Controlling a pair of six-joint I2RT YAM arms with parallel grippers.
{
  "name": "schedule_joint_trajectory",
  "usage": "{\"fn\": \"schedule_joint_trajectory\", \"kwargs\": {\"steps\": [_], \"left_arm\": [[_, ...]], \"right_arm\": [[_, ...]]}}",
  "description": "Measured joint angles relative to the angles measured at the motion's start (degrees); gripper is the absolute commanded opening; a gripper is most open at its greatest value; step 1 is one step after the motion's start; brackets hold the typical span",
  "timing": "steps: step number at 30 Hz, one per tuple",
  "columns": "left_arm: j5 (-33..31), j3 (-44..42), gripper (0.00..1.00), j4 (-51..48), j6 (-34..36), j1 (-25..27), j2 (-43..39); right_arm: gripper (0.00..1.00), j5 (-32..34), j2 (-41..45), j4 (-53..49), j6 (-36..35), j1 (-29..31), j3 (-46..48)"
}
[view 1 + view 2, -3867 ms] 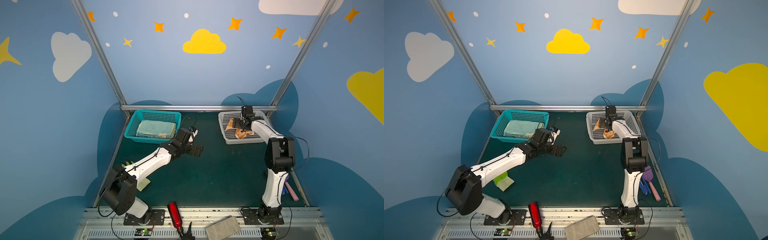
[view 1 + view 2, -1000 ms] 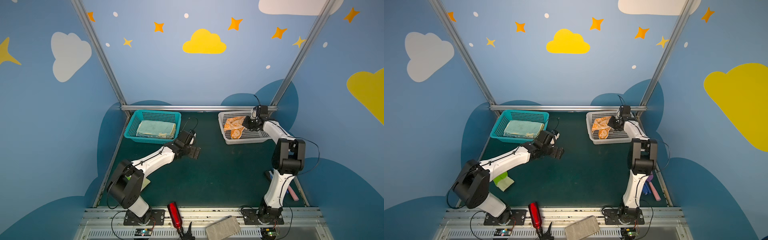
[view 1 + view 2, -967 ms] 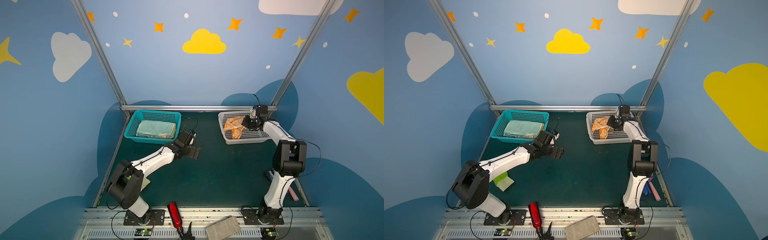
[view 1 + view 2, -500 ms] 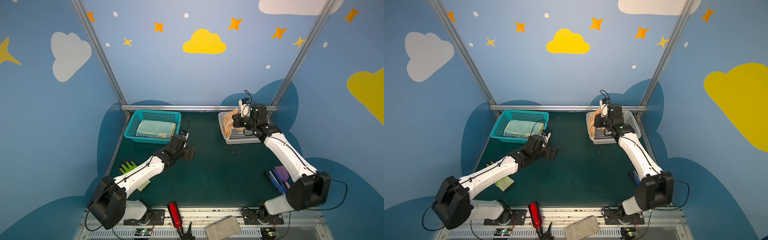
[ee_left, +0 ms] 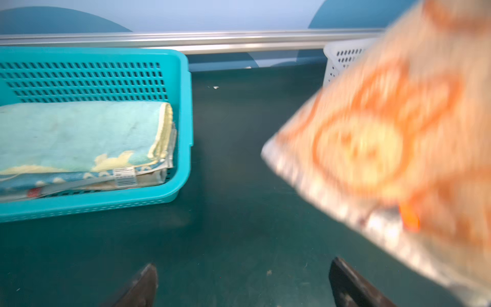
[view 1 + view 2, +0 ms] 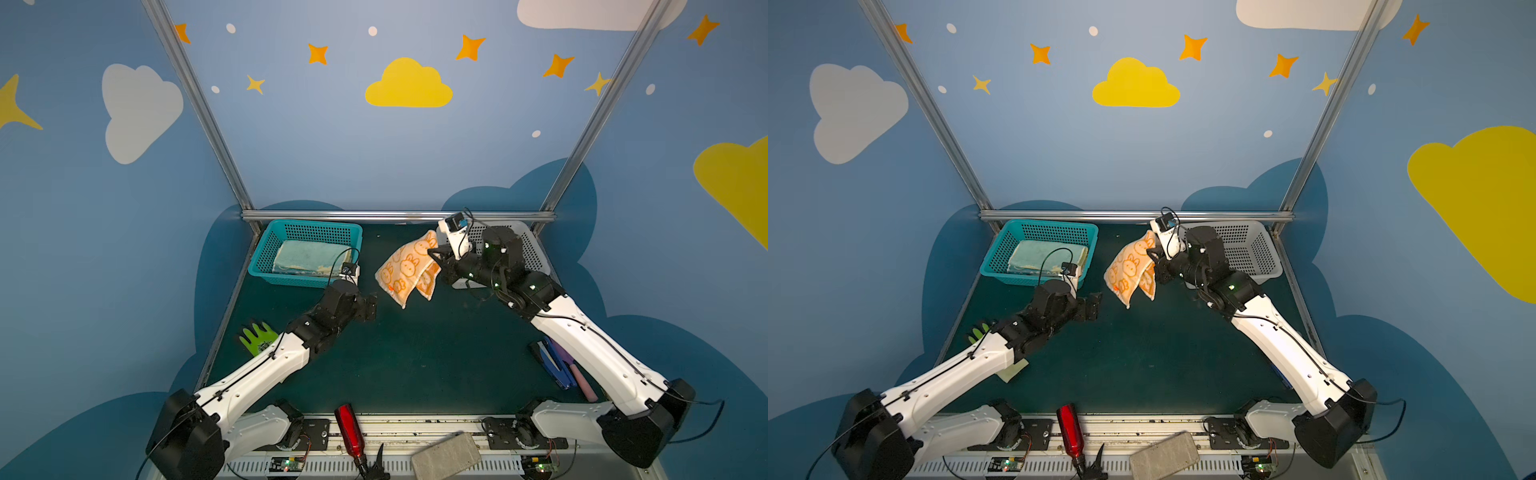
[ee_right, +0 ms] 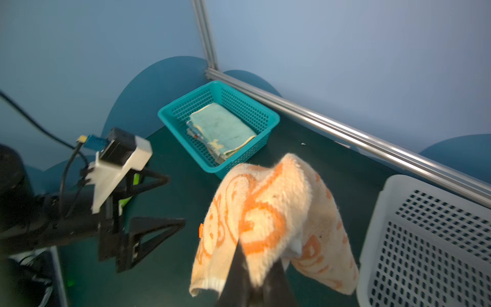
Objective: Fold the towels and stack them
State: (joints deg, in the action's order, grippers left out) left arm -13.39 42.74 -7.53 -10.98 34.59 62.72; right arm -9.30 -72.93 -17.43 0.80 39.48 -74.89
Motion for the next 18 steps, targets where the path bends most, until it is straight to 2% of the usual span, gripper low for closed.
{"fn": "schedule_joint_trajectory", "kwargs": {"steps": [8, 12, 18], "left_arm": [[-3.34, -4.52, 1.0, 0.07, -0.22, -0.52, -9.44], [-3.67, -6.62, 1.0, 0.0, -0.17, -0.85, -11.91], [-3.28, -6.97, 1.0, -0.04, 0.11, -1.18, -11.45]], "right_arm": [[0.0, -0.22, -1.18, -0.35, -0.55, 7.98, 3.56], [0.0, 0.35, -3.43, 0.5, 1.22, 8.28, 6.49], [0.0, 6.01, -8.57, 2.19, 7.04, 7.61, 12.81]]}}
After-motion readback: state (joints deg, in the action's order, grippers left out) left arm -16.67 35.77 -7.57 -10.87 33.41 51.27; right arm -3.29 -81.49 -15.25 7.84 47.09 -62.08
